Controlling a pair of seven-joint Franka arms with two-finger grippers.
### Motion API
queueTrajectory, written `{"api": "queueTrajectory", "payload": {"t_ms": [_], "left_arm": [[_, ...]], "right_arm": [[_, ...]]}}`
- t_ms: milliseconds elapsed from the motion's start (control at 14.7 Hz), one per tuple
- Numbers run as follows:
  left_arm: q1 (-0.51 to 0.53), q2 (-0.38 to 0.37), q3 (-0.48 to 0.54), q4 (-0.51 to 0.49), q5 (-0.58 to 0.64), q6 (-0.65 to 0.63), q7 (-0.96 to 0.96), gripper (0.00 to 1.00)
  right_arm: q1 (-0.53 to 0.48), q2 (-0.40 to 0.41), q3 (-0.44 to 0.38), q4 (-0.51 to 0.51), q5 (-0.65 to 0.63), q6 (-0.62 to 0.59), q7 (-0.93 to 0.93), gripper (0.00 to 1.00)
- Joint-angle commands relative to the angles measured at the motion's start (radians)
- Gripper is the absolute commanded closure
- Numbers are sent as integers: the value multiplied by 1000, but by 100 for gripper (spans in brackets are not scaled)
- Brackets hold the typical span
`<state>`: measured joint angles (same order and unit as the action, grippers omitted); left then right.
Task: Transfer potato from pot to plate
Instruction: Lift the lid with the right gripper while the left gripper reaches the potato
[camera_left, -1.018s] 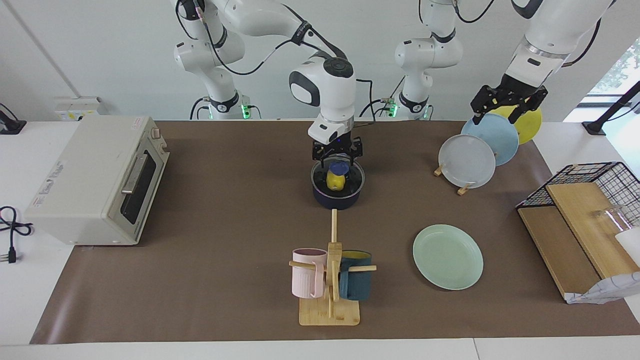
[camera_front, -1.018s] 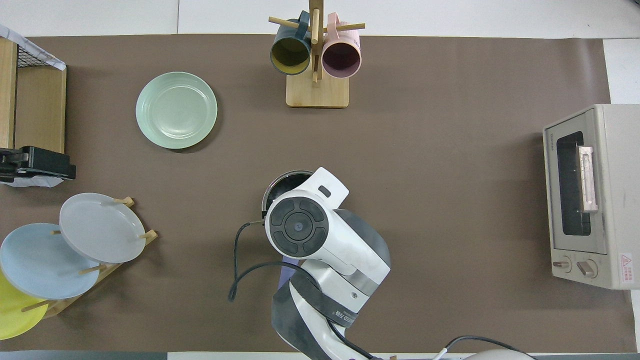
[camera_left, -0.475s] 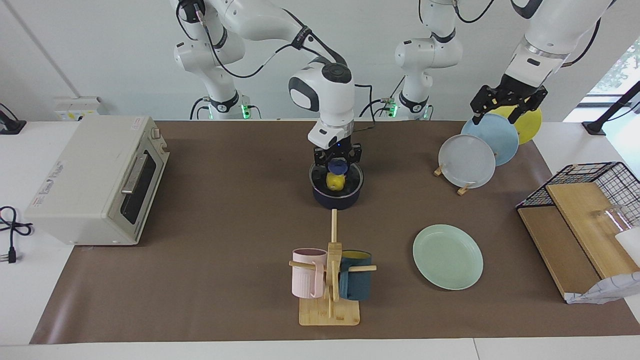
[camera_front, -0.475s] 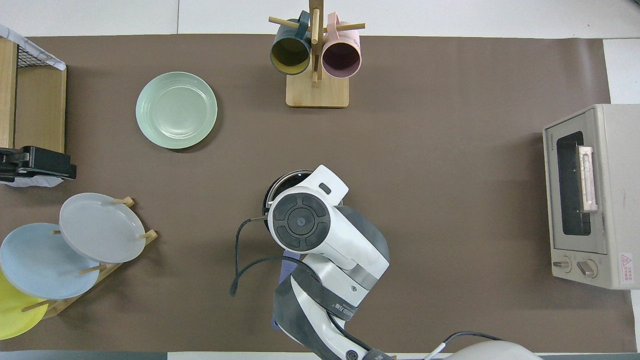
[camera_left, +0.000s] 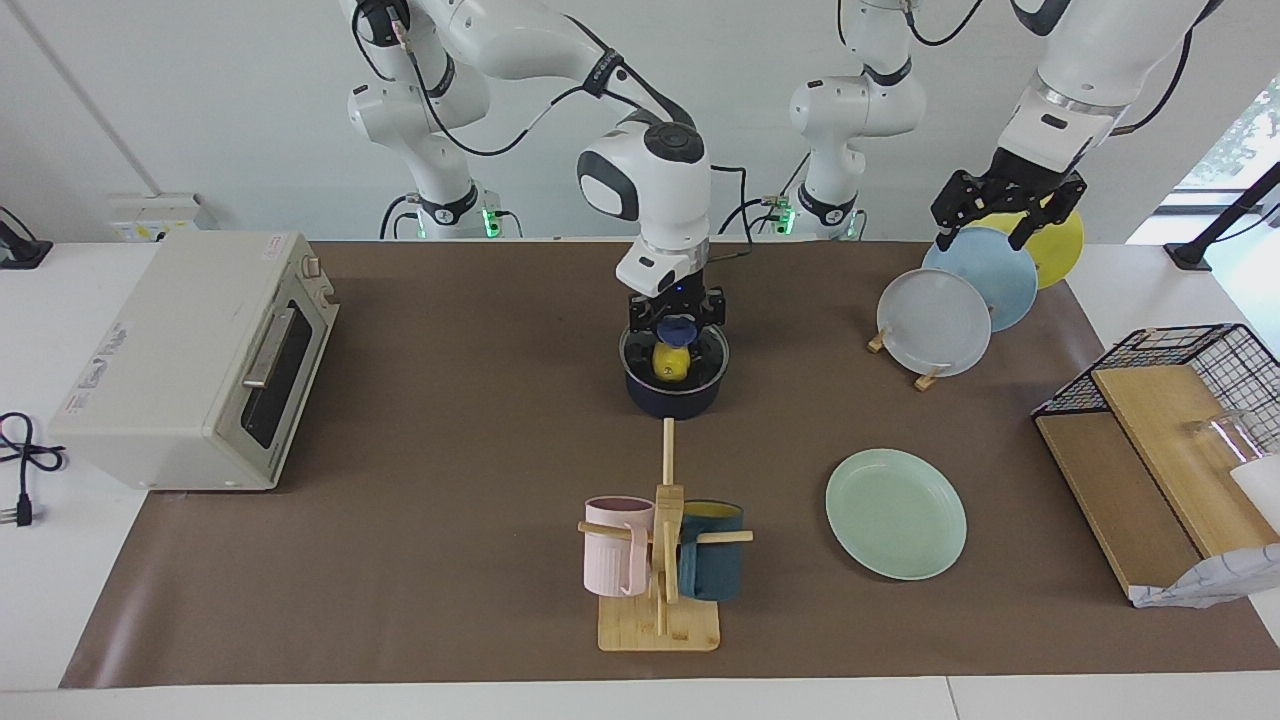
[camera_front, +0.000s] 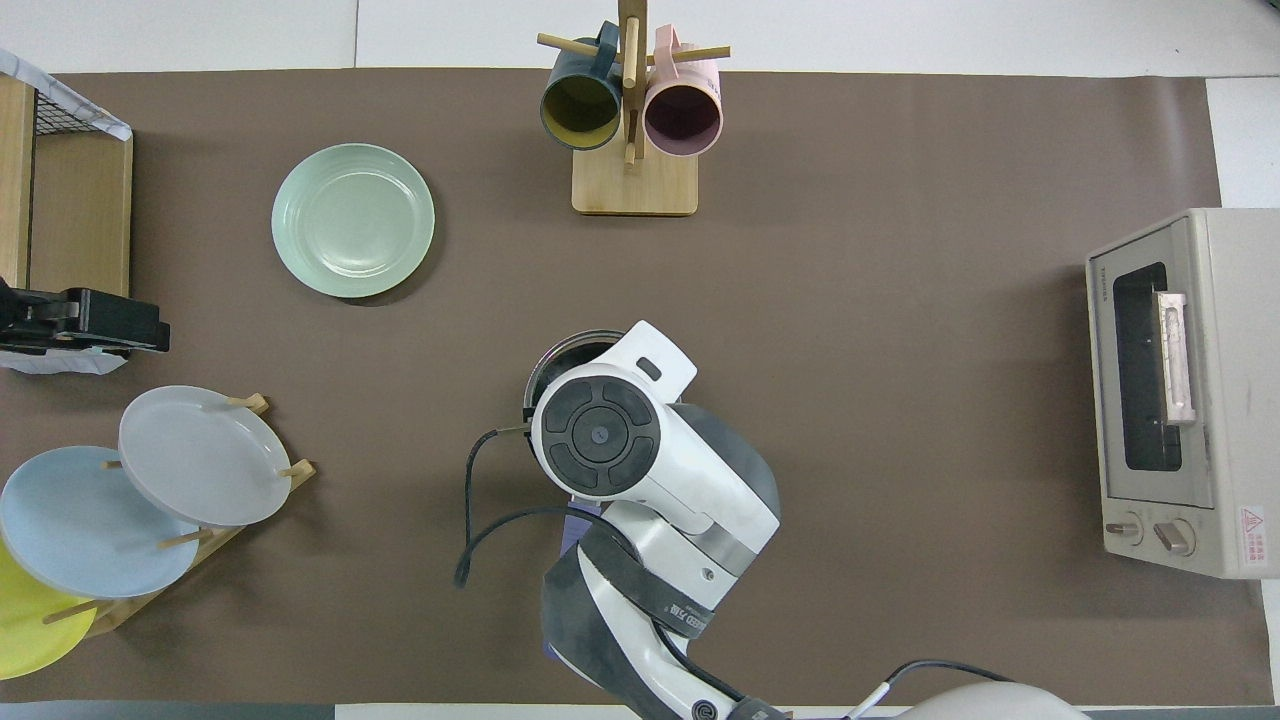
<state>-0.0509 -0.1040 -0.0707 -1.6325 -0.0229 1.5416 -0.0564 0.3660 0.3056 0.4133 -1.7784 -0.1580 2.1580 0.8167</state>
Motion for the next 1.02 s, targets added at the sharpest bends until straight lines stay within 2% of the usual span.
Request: {"api": "queueTrajectory", "payload": {"t_ms": [0,136,475,747,950], "left_arm": [[-30,-26,-3,-35,1,29,-17,0],[-58,-26,-6,-35,1,35,-31,0],[-217,-13,-8,-56,0,92,-238,0],[-378,-16,-6,-190,1,221,-422,0],[-489,29,-6,-268,1,343,-575,0]], "right_arm": [[-15,12,10,83,-22,-75,9,47],[-45,12,10,93,-25,-93,-2,47],[-191,-16,10,85,-18,-164,-180,47],[-338,-52,10,47,-15,-259,-417,47],[-499,-85,12,-39,9,-258,-646,47]]}}
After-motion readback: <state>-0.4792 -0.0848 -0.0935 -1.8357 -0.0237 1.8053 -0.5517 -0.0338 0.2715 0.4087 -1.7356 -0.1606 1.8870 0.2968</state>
